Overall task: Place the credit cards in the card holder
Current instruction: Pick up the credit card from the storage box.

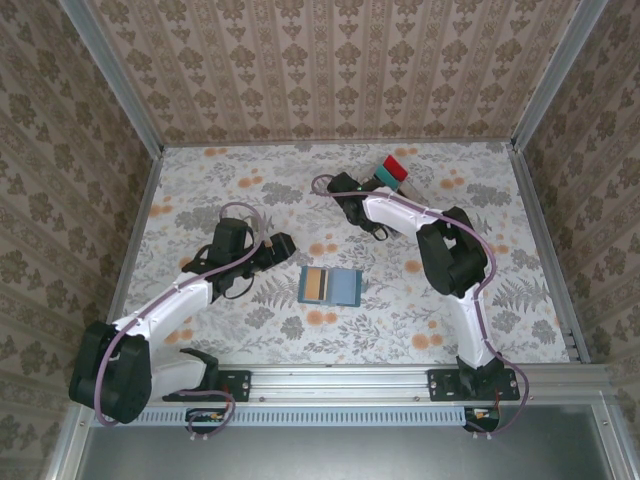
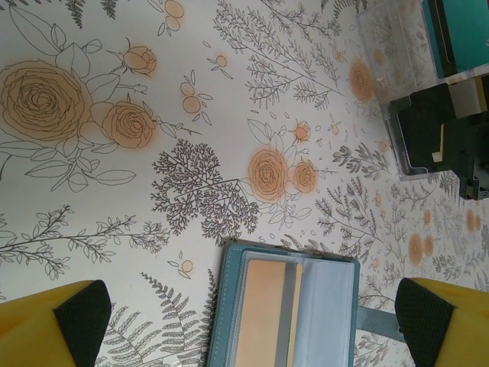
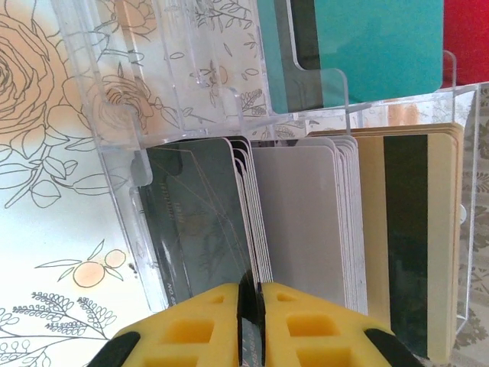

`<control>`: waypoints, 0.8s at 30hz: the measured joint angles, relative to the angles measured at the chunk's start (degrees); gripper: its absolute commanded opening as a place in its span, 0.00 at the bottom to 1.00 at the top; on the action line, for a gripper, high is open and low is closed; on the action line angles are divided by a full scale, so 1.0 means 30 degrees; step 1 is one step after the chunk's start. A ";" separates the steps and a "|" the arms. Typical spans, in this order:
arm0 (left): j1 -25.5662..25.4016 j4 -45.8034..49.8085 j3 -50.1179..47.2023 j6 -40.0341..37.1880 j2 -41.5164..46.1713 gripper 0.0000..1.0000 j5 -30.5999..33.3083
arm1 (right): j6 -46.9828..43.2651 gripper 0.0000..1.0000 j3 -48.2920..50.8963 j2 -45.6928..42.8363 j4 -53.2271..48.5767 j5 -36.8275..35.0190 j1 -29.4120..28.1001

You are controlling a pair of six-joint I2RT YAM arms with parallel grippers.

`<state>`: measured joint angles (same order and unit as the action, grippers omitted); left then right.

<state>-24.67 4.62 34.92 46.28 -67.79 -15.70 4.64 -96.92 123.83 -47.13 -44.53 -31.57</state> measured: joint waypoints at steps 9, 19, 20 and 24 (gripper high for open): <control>0.0000 0.0007 0.0007 0.0000 0.0000 1.00 0.0000 | 0.0036 0.08 0.0000 -0.0393 -0.0168 0.0809 0.0000; -0.0022 0.0007 0.0160 0.0000 -0.0284 1.00 -0.0066 | 0.0612 0.02 0.0007 -0.1202 -0.0692 0.3118 0.0117; -0.0036 0.0007 0.0168 0.0000 -0.0284 1.00 -0.0058 | 0.0678 0.02 0.0007 -0.1253 -0.0750 0.3417 0.0146; -0.0036 0.0007 0.0182 0.0000 -0.0284 1.00 -0.0066 | 0.1020 0.00 0.0007 -0.1297 -0.0831 0.4240 0.0240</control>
<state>-24.77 4.64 35.46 46.28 -68.64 -15.90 7.70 -96.90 119.94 -49.63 -31.81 -30.85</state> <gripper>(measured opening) 0.994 0.057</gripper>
